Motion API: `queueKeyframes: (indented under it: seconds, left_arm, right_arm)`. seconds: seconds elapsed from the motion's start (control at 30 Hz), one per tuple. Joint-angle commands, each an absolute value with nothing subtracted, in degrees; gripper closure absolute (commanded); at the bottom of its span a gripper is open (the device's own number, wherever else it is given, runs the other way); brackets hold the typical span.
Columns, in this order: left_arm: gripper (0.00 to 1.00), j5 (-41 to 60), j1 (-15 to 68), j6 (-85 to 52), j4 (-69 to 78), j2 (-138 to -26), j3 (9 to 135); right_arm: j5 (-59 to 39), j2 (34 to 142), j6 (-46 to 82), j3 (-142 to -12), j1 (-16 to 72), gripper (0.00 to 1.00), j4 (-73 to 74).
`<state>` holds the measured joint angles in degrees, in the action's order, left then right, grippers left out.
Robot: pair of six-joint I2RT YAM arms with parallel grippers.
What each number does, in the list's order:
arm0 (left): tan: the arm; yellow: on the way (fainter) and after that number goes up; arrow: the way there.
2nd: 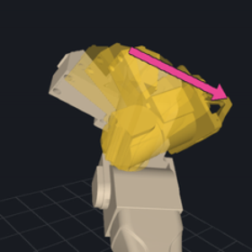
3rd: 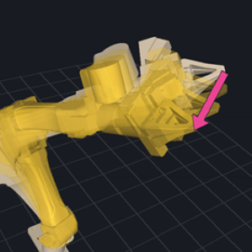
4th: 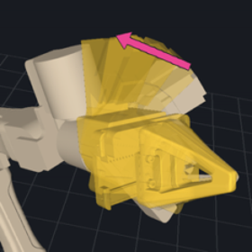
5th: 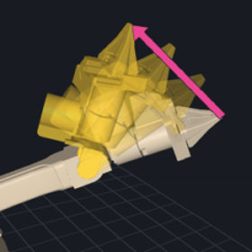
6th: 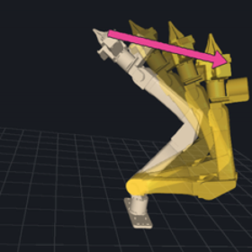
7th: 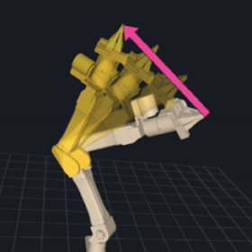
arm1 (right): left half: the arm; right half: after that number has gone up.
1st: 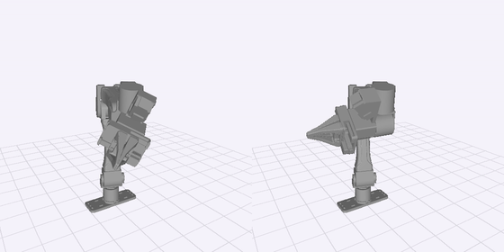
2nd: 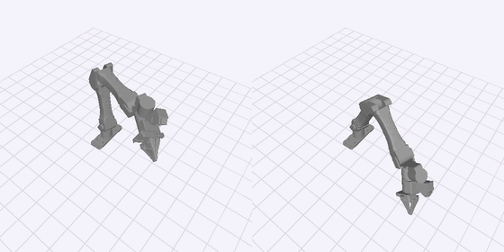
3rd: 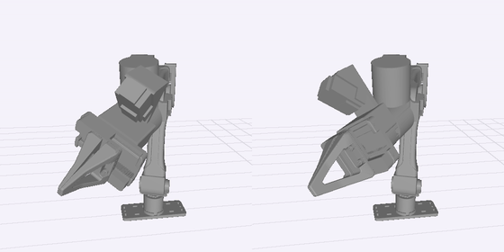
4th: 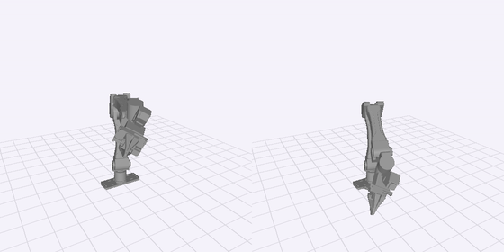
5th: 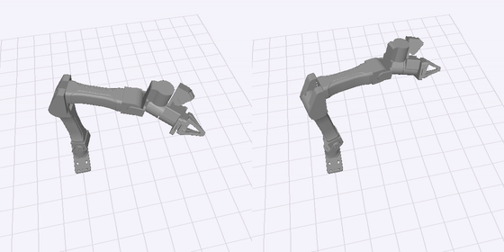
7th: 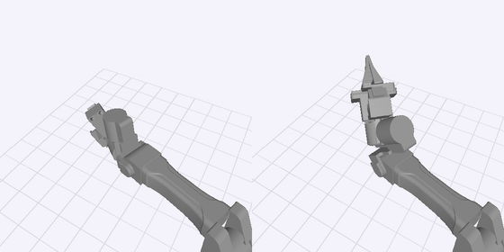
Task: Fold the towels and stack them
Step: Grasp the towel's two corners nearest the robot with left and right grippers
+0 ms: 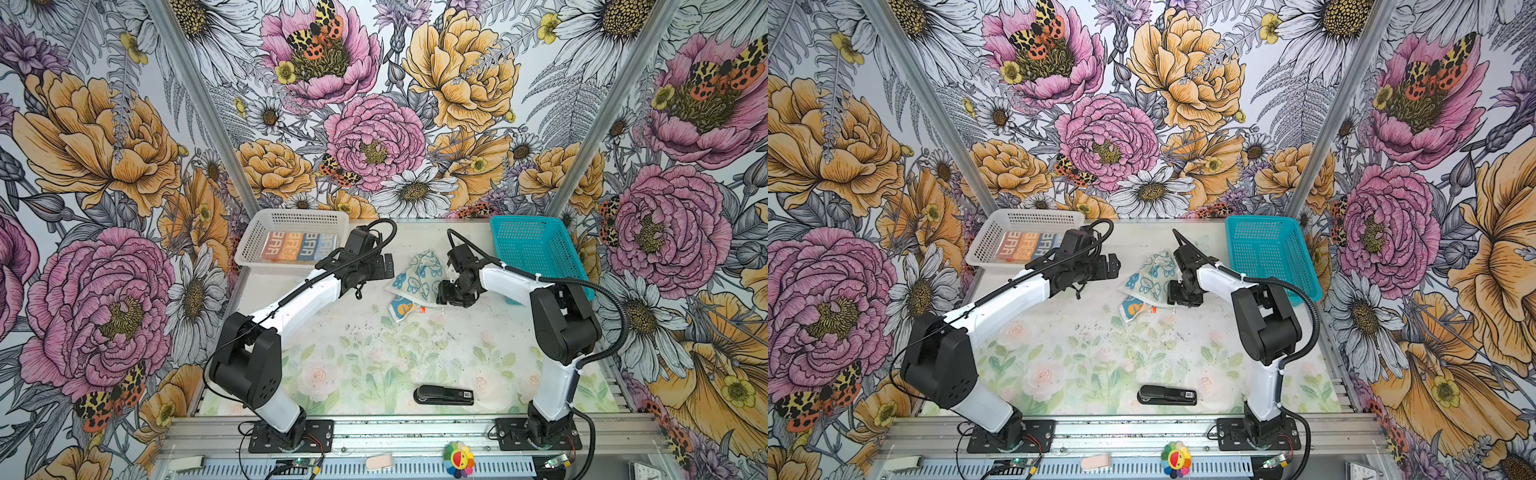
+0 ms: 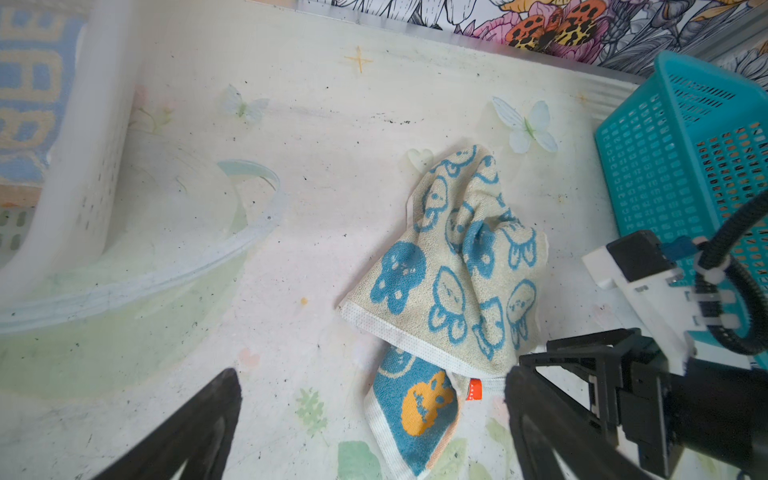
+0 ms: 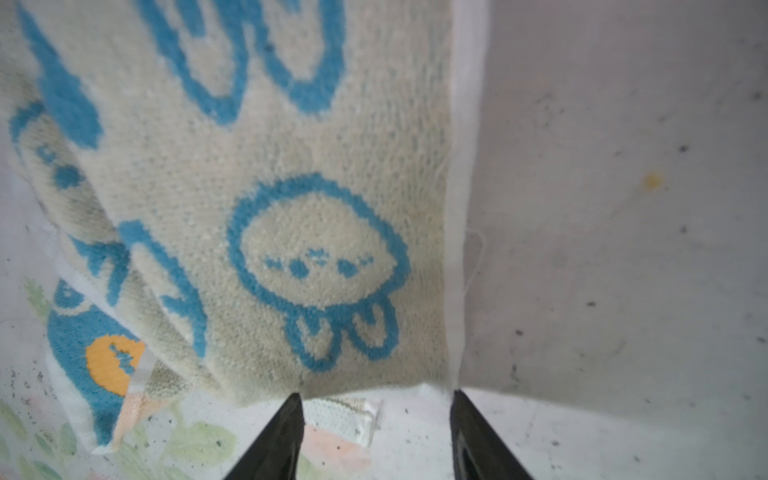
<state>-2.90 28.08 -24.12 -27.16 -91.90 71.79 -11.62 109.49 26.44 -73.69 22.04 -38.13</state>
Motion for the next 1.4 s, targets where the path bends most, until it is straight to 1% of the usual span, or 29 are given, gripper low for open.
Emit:
queueKeyframes:
  seconds: [0.0, 0.2, 0.37, 0.47, 0.63, 0.77, 0.9, 0.93, 1.0, 1.17, 1.37]
  left_arm:
    - [0.01, -1.49, 28.34, -25.15, -27.36, -92.88, 73.13]
    - [0.01, -1.32, 28.73, -25.05, -27.64, -93.85, 73.83]
    - [0.01, -1.22, 29.07, -24.71, -28.27, -94.60, 74.65]
    - [0.01, -1.27, 29.22, -24.47, -28.53, -95.08, 74.92]
    - [0.01, -0.45, 29.24, -24.43, -29.00, -96.68, 74.88]
    - [0.01, 0.26, 29.36, -23.93, -30.39, -98.61, 75.70]
    - [0.03, 0.37, 29.59, -22.27, -32.77, -101.85, 77.50]
    - [0.04, 0.47, 29.64, -21.96, -33.42, -102.81, 77.96]
    - [0.10, 1.16, 29.62, -21.37, -34.72, -106.09, 79.04]
    - [0.17, 2.12, 29.77, -21.36, -34.99, -109.58, 80.30]
    - [0.22, 2.63, 29.79, -21.66, -35.33, -113.90, 82.73]
  right_arm:
    - [-9.32, 110.81, 25.97, -73.42, 21.57, 0.47, -37.00]
    - [-7.32, 111.80, 25.01, -72.12, 21.61, 0.50, -36.75]
    - [-6.59, 112.49, 24.70, -71.20, 21.59, 0.58, -36.31]
    - [-6.24, 112.93, 24.71, -70.75, 21.66, 0.68, -36.12]
    - [-6.60, 112.60, 24.80, -70.25, 21.62, 0.89, -35.94]
    - [-6.59, 111.57, 24.70, -70.35, 21.54, 1.00, -36.04]
    - [-7.60, 109.43, 25.18, -71.10, 21.47, 1.00, -36.13]
    - [-7.78, 108.83, 25.27, -71.30, 21.48, 1.00, -36.21]
    - [-8.33, 107.37, 25.49, -71.84, 21.50, 1.00, -36.30]
    - [-8.81, 103.68, 25.51, -72.60, 21.37, 1.00, -36.69]
    - [-9.79, 101.35, 25.31, -72.74, 20.81, 1.00, -36.83]
